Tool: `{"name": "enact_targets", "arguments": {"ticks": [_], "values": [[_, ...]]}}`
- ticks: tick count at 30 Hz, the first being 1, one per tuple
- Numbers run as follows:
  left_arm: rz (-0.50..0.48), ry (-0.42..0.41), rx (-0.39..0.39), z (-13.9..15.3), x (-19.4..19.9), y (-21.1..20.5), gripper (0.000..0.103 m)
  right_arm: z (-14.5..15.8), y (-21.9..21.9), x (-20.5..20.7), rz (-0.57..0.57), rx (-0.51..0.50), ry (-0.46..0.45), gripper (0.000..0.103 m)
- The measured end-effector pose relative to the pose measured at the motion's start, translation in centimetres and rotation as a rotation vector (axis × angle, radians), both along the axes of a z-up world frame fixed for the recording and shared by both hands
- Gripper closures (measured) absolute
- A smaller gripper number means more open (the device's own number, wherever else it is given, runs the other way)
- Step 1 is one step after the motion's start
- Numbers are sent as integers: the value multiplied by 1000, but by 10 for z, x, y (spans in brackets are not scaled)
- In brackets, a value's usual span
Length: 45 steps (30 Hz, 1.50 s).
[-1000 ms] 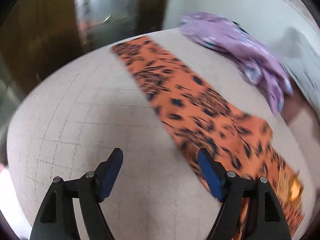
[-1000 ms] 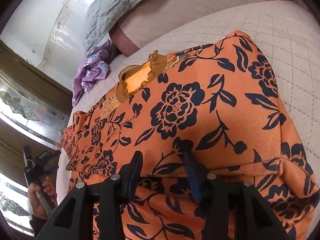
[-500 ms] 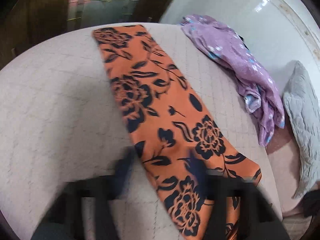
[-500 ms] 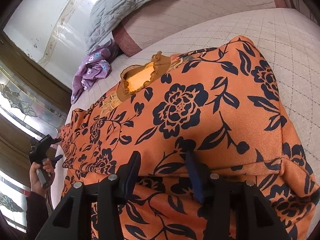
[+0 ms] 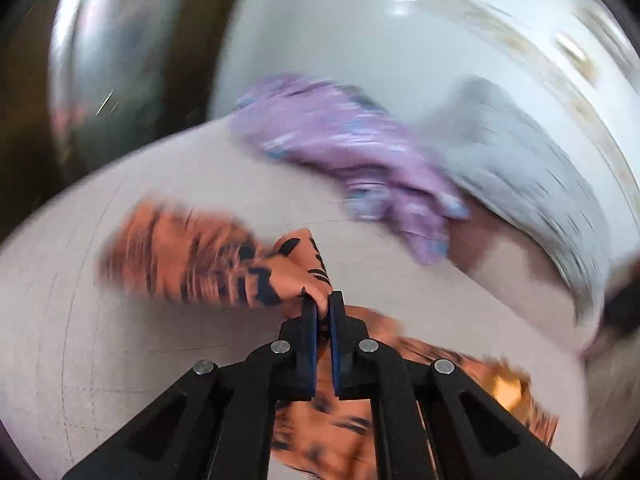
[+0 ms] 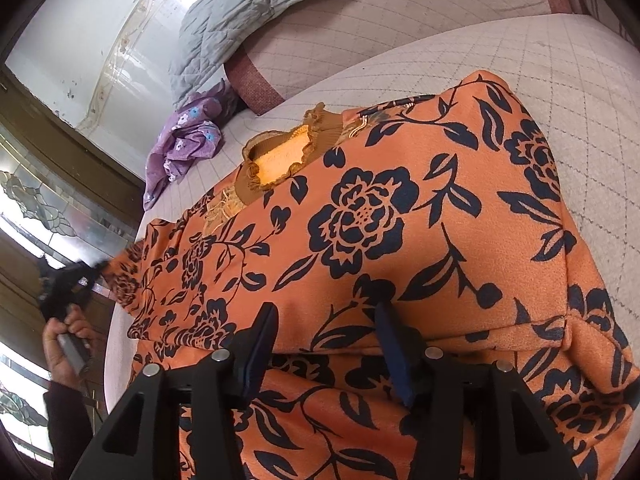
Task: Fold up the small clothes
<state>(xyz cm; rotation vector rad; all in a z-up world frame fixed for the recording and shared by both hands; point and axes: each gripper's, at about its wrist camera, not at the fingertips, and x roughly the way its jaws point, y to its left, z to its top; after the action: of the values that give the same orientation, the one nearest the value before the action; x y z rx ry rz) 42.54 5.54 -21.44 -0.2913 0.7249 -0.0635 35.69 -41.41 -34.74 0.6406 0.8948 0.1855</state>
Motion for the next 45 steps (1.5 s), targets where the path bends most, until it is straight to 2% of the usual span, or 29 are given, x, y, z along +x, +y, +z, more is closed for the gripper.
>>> {"name": "enact_targets", "arguments": {"ticks": [2,3,5,7,9,11,12,14,16,18,19,20,21,23,27,29,32,36,39,45], "values": [[-118,-58,99,13,-19,-51,98,0,-1,0,-4,13,3,48],[-207,-85,155,16,-31,-83,98,0,-2,0,-6,24,6,48],[-362,-111,245,11,-57,-136,98,-2,-6,1,-11,53,13,48],[-551,-87,388,-16,-86,-198,94,-3,-11,1,-14,88,21,48],[-671,-9,516,-53,-106,-237,94,-5,-15,1,-16,124,30,48],[-710,87,596,-80,-114,-252,89,-6,-20,1,-17,158,39,48],[-711,141,612,-92,-117,-251,88,-6,-22,1,-18,173,43,48],[-696,155,569,-86,-118,-237,88,-5,-24,1,-15,186,45,45],[-650,127,477,-61,-115,-216,88,-1,-24,1,-14,167,35,40],[-557,87,400,-33,-109,-186,69,6,-21,0,-19,104,15,34],[-502,71,367,-22,-106,-170,51,9,-18,0,-20,62,7,34],[-435,57,334,-12,-102,-152,43,13,-14,-1,-19,13,1,34],[-353,56,306,-6,-95,-129,43,16,-11,-1,-14,-20,-8,34],[-214,106,282,-12,-69,-96,43,26,0,-3,21,-89,-53,34],[119,330,240,-56,-35,-29,45,57,37,0,100,-168,-138,34],[225,385,175,-67,-26,-2,48,75,68,11,163,-222,-180,34],[287,389,123,-65,-23,17,48,96,127,39,281,-276,-209,34],[368,375,60,-53,-24,48,48,106,213,72,467,-381,-223,34],[443,364,24,-46,-30,75,48,98,272,93,597,-517,-203,34],[510,351,-12,-39,-33,99,48,69,329,117,696,-706,-157,33]]}}
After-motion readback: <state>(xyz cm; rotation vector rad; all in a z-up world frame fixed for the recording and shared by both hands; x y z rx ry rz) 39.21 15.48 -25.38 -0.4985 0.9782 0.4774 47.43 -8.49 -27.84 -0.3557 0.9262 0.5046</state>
